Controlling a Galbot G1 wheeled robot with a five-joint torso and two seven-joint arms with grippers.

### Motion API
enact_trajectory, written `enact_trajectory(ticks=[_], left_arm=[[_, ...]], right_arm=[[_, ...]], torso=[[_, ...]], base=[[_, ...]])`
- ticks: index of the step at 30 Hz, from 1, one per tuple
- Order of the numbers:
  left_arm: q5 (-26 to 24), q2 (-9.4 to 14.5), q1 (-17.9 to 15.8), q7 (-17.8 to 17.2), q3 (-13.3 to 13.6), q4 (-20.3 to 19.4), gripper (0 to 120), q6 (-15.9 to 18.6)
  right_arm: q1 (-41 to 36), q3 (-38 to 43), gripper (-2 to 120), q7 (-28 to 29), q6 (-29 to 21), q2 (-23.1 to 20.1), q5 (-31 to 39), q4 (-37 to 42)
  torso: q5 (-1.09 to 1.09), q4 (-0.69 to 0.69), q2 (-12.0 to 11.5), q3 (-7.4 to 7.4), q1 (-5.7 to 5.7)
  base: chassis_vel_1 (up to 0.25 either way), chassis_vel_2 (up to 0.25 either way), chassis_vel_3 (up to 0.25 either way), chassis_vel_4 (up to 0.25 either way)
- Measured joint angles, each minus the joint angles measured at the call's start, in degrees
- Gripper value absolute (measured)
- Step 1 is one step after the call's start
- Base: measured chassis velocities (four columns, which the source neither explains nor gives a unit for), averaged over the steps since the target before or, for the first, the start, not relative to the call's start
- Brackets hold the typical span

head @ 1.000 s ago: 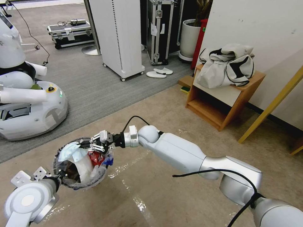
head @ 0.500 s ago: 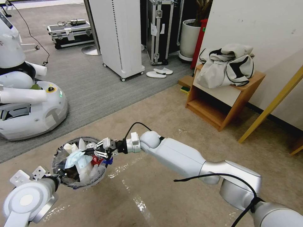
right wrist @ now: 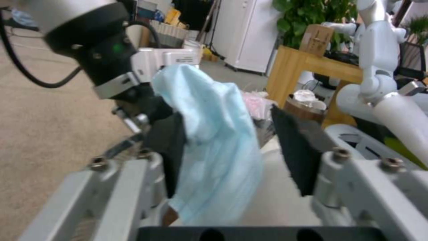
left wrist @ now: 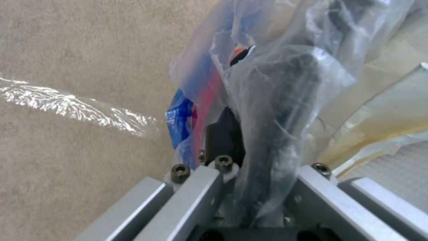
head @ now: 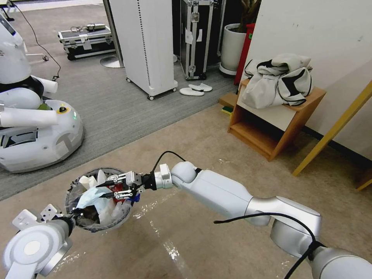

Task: Pick up the trash bin and place the garbage on the floor into it.

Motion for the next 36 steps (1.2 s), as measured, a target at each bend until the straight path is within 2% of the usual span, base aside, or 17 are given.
enact_trajectory(ticks=[2, 3, 6, 7, 9, 12, 27, 36], left_arm=[[-0.3, 0.0, 0.6, -0.3, -0.2, -0.8, 0, 0.5], [-0.3, 0.0, 0.6, -0.3, -0.2, -0.8, 0, 0.5], [-0.6, 0.2, 1.4, -0.6, -0.5, -1.7, 0, 1.0], [-0.6, 0.2, 1.4, -0.6, -0.5, -1.7, 0, 1.0], [-0.8, 0.4, 1.9, -0.9, -0.7, -2.1, 0, 1.1], [-1.0, 0.5, 2.4, -1.1, -0.8, -2.6, 0, 1.2], [-2.6, 1.4, 4.1, -2.5, -1.0, -5.1, 0, 2.1], [-3.1, 1.5, 3.9, -2.8, -0.6, -5.5, 0, 2.2]], right_arm=[[0.4, 0.1, 65, 0.1, 0.3, 0.6, -0.1, -0.8], [0.4, 0.1, 65, 0.1, 0.3, 0.6, -0.1, -0.8], [0.8, 0.2, 80, 0.2, 0.6, 1.4, -0.3, -1.9], [0.8, 0.2, 80, 0.2, 0.6, 1.4, -0.3, -1.9], [0.9, 0.4, 90, 0.3, 1.0, 1.7, -0.4, -2.6], [1.0, 0.5, 98, 0.4, 1.3, 1.8, -0.5, -3.0], [2.8, 0.8, 100, 0.0, 2.5, 4.1, -2.0, -8.4], [3.8, -0.5, 100, -0.3, 2.7, 5.0, -2.3, -10.3]], torso=[[0.00, 0.00, 0.0, 0.00, 0.00], [0.00, 0.00, 0.0, 0.00, 0.00], [0.00, 0.00, 0.0, 0.00, 0.00], [0.00, 0.00, 0.0, 0.00, 0.00], [0.00, 0.01, 0.0, 0.00, 0.00], [0.00, 0.00, 0.0, 0.00, 0.00], [0.00, 0.00, 0.0, 0.00, 0.00], [0.00, 0.00, 0.0, 0.00, 0.00]], base=[[0.000, 0.000, 0.000, 0.000], [0.000, 0.000, 0.000, 0.000], [0.000, 0.000, 0.000, 0.000], [0.000, 0.000, 0.000, 0.000], [0.000, 0.000, 0.000, 0.000], [0.000, 0.000, 0.000, 0.000], [0.000, 0.000, 0.000, 0.000], [0.000, 0.000, 0.000, 0.000]])
